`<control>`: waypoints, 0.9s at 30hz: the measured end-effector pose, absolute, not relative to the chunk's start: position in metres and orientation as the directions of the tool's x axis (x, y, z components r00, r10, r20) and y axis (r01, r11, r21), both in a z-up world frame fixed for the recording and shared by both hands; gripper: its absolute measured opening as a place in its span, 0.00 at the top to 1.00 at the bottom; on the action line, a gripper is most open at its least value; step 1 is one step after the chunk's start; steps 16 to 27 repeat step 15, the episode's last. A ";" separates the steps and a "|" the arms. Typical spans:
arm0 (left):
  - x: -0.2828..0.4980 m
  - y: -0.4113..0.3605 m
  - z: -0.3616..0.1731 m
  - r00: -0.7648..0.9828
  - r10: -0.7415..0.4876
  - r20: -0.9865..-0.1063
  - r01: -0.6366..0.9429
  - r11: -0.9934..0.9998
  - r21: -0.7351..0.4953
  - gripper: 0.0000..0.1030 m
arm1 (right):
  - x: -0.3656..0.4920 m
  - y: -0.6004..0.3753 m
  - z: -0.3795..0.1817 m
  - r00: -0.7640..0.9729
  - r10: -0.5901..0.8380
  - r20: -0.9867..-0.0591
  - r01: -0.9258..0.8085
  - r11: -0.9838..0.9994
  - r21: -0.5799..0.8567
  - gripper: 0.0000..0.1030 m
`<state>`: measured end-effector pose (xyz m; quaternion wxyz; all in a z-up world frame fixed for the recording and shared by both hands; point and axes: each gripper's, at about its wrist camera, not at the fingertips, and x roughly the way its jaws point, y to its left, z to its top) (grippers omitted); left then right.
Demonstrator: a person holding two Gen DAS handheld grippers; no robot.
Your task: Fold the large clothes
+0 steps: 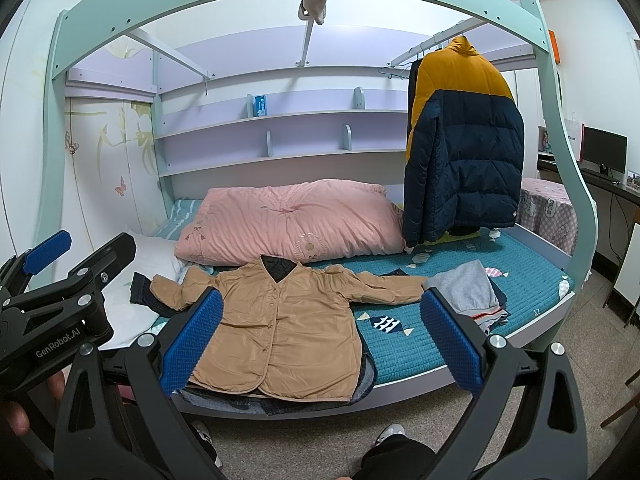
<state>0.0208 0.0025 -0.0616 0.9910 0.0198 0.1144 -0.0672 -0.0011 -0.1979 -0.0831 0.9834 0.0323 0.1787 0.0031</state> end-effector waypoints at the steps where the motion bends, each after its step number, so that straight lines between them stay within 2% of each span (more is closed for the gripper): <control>1: 0.021 0.002 -0.062 0.965 -0.129 -0.229 0.138 0.990 0.024 0.05 | 0.000 -0.198 -0.083 0.936 0.018 -0.351 0.005 0.998 0.065 0.07; 27: 0.021 0.004 -0.062 0.965 -0.128 -0.231 0.137 0.990 0.024 0.05 | 0.000 -0.199 -0.083 0.936 0.018 -0.353 0.005 0.998 0.064 0.07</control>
